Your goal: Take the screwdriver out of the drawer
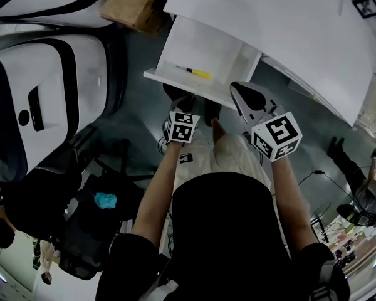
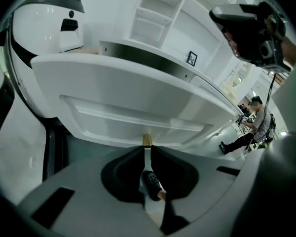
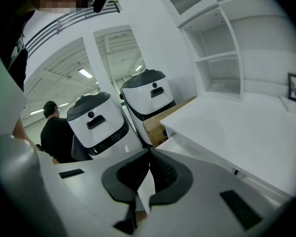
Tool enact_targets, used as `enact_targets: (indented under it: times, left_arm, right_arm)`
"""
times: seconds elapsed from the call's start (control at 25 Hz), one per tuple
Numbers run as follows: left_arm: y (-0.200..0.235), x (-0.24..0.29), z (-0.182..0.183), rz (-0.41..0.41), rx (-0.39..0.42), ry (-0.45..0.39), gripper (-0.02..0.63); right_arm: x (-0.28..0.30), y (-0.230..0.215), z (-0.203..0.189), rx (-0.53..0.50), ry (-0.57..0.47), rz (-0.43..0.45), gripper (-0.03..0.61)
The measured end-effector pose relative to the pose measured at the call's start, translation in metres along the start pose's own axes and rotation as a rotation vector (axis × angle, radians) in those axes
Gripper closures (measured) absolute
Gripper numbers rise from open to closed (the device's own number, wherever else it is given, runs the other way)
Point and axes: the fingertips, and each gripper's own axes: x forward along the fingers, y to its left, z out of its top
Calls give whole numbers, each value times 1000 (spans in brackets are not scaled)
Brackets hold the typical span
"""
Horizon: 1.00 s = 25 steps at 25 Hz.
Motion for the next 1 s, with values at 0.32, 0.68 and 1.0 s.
enact_targets:
  times: [0.32,0.68,1.0]
  left_arm:
    - [7,-58,25,8,21,-76,583]
    - [10,-99,67,-19,-15,-176,584]
    - [22,-110,91,-24,-11,-202,584]
  right_arm:
    - [41,-14,-16,-110,103,24,560]
    - [99,-41,-59,-213,292,79,528]
    - [151,-50,-120,-292,489,168,496]
